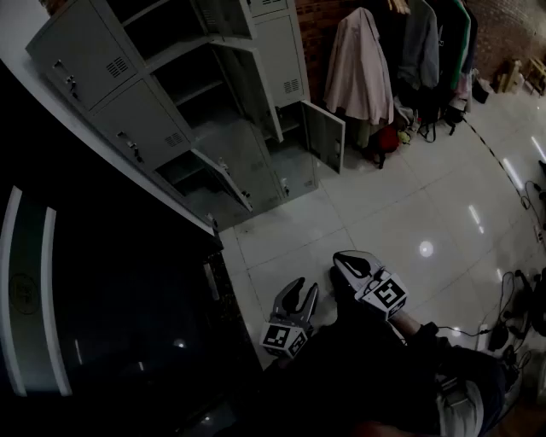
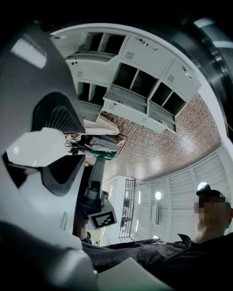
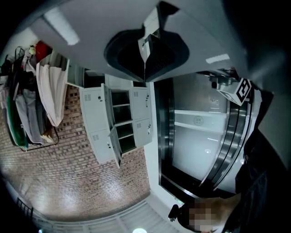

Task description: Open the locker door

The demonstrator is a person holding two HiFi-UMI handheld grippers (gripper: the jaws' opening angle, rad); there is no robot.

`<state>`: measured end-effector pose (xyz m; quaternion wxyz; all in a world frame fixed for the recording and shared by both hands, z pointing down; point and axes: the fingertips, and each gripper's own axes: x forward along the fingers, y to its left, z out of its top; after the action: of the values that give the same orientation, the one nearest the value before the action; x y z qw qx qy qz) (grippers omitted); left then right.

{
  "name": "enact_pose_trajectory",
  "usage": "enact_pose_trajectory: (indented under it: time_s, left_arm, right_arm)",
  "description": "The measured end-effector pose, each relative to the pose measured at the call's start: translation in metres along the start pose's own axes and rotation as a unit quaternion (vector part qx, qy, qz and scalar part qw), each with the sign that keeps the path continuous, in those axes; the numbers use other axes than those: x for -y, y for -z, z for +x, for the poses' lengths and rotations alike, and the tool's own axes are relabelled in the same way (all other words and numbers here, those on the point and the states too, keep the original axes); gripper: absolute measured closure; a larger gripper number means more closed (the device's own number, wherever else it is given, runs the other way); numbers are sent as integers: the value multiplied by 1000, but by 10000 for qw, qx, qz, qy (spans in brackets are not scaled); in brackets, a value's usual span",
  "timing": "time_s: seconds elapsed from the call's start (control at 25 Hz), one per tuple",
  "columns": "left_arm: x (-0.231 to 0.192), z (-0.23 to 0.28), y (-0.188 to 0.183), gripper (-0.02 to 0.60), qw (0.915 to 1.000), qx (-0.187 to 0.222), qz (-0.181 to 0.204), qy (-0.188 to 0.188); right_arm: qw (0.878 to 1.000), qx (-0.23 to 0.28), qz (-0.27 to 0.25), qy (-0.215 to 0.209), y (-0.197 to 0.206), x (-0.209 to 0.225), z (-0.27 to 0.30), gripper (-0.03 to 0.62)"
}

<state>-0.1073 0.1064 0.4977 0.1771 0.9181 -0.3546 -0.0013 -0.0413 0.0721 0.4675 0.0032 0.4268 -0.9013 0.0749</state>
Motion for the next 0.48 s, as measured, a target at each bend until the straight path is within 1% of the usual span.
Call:
enact_pose_trajectory:
  time_s: [0.12,0.28,0.4,0.48]
  left_arm:
    - [-26,32,-6,431,9999,12,5,-114]
    - [-66,80,-15,431,9994,-59,-12,-341]
    - [-101,126,-35,431,9984,-134,-26,-550]
    - [-122,159,-54,431,9979,-144,20,-638]
  right_arm:
    - [9996,139,-194,151,-9,71,38,594]
    - [9973,325,-549,376,-30,183,108,594]
    - [9960,453,-577,516,-53,270,175,594]
    - [9956,563,-546,513,-73,321,222,594]
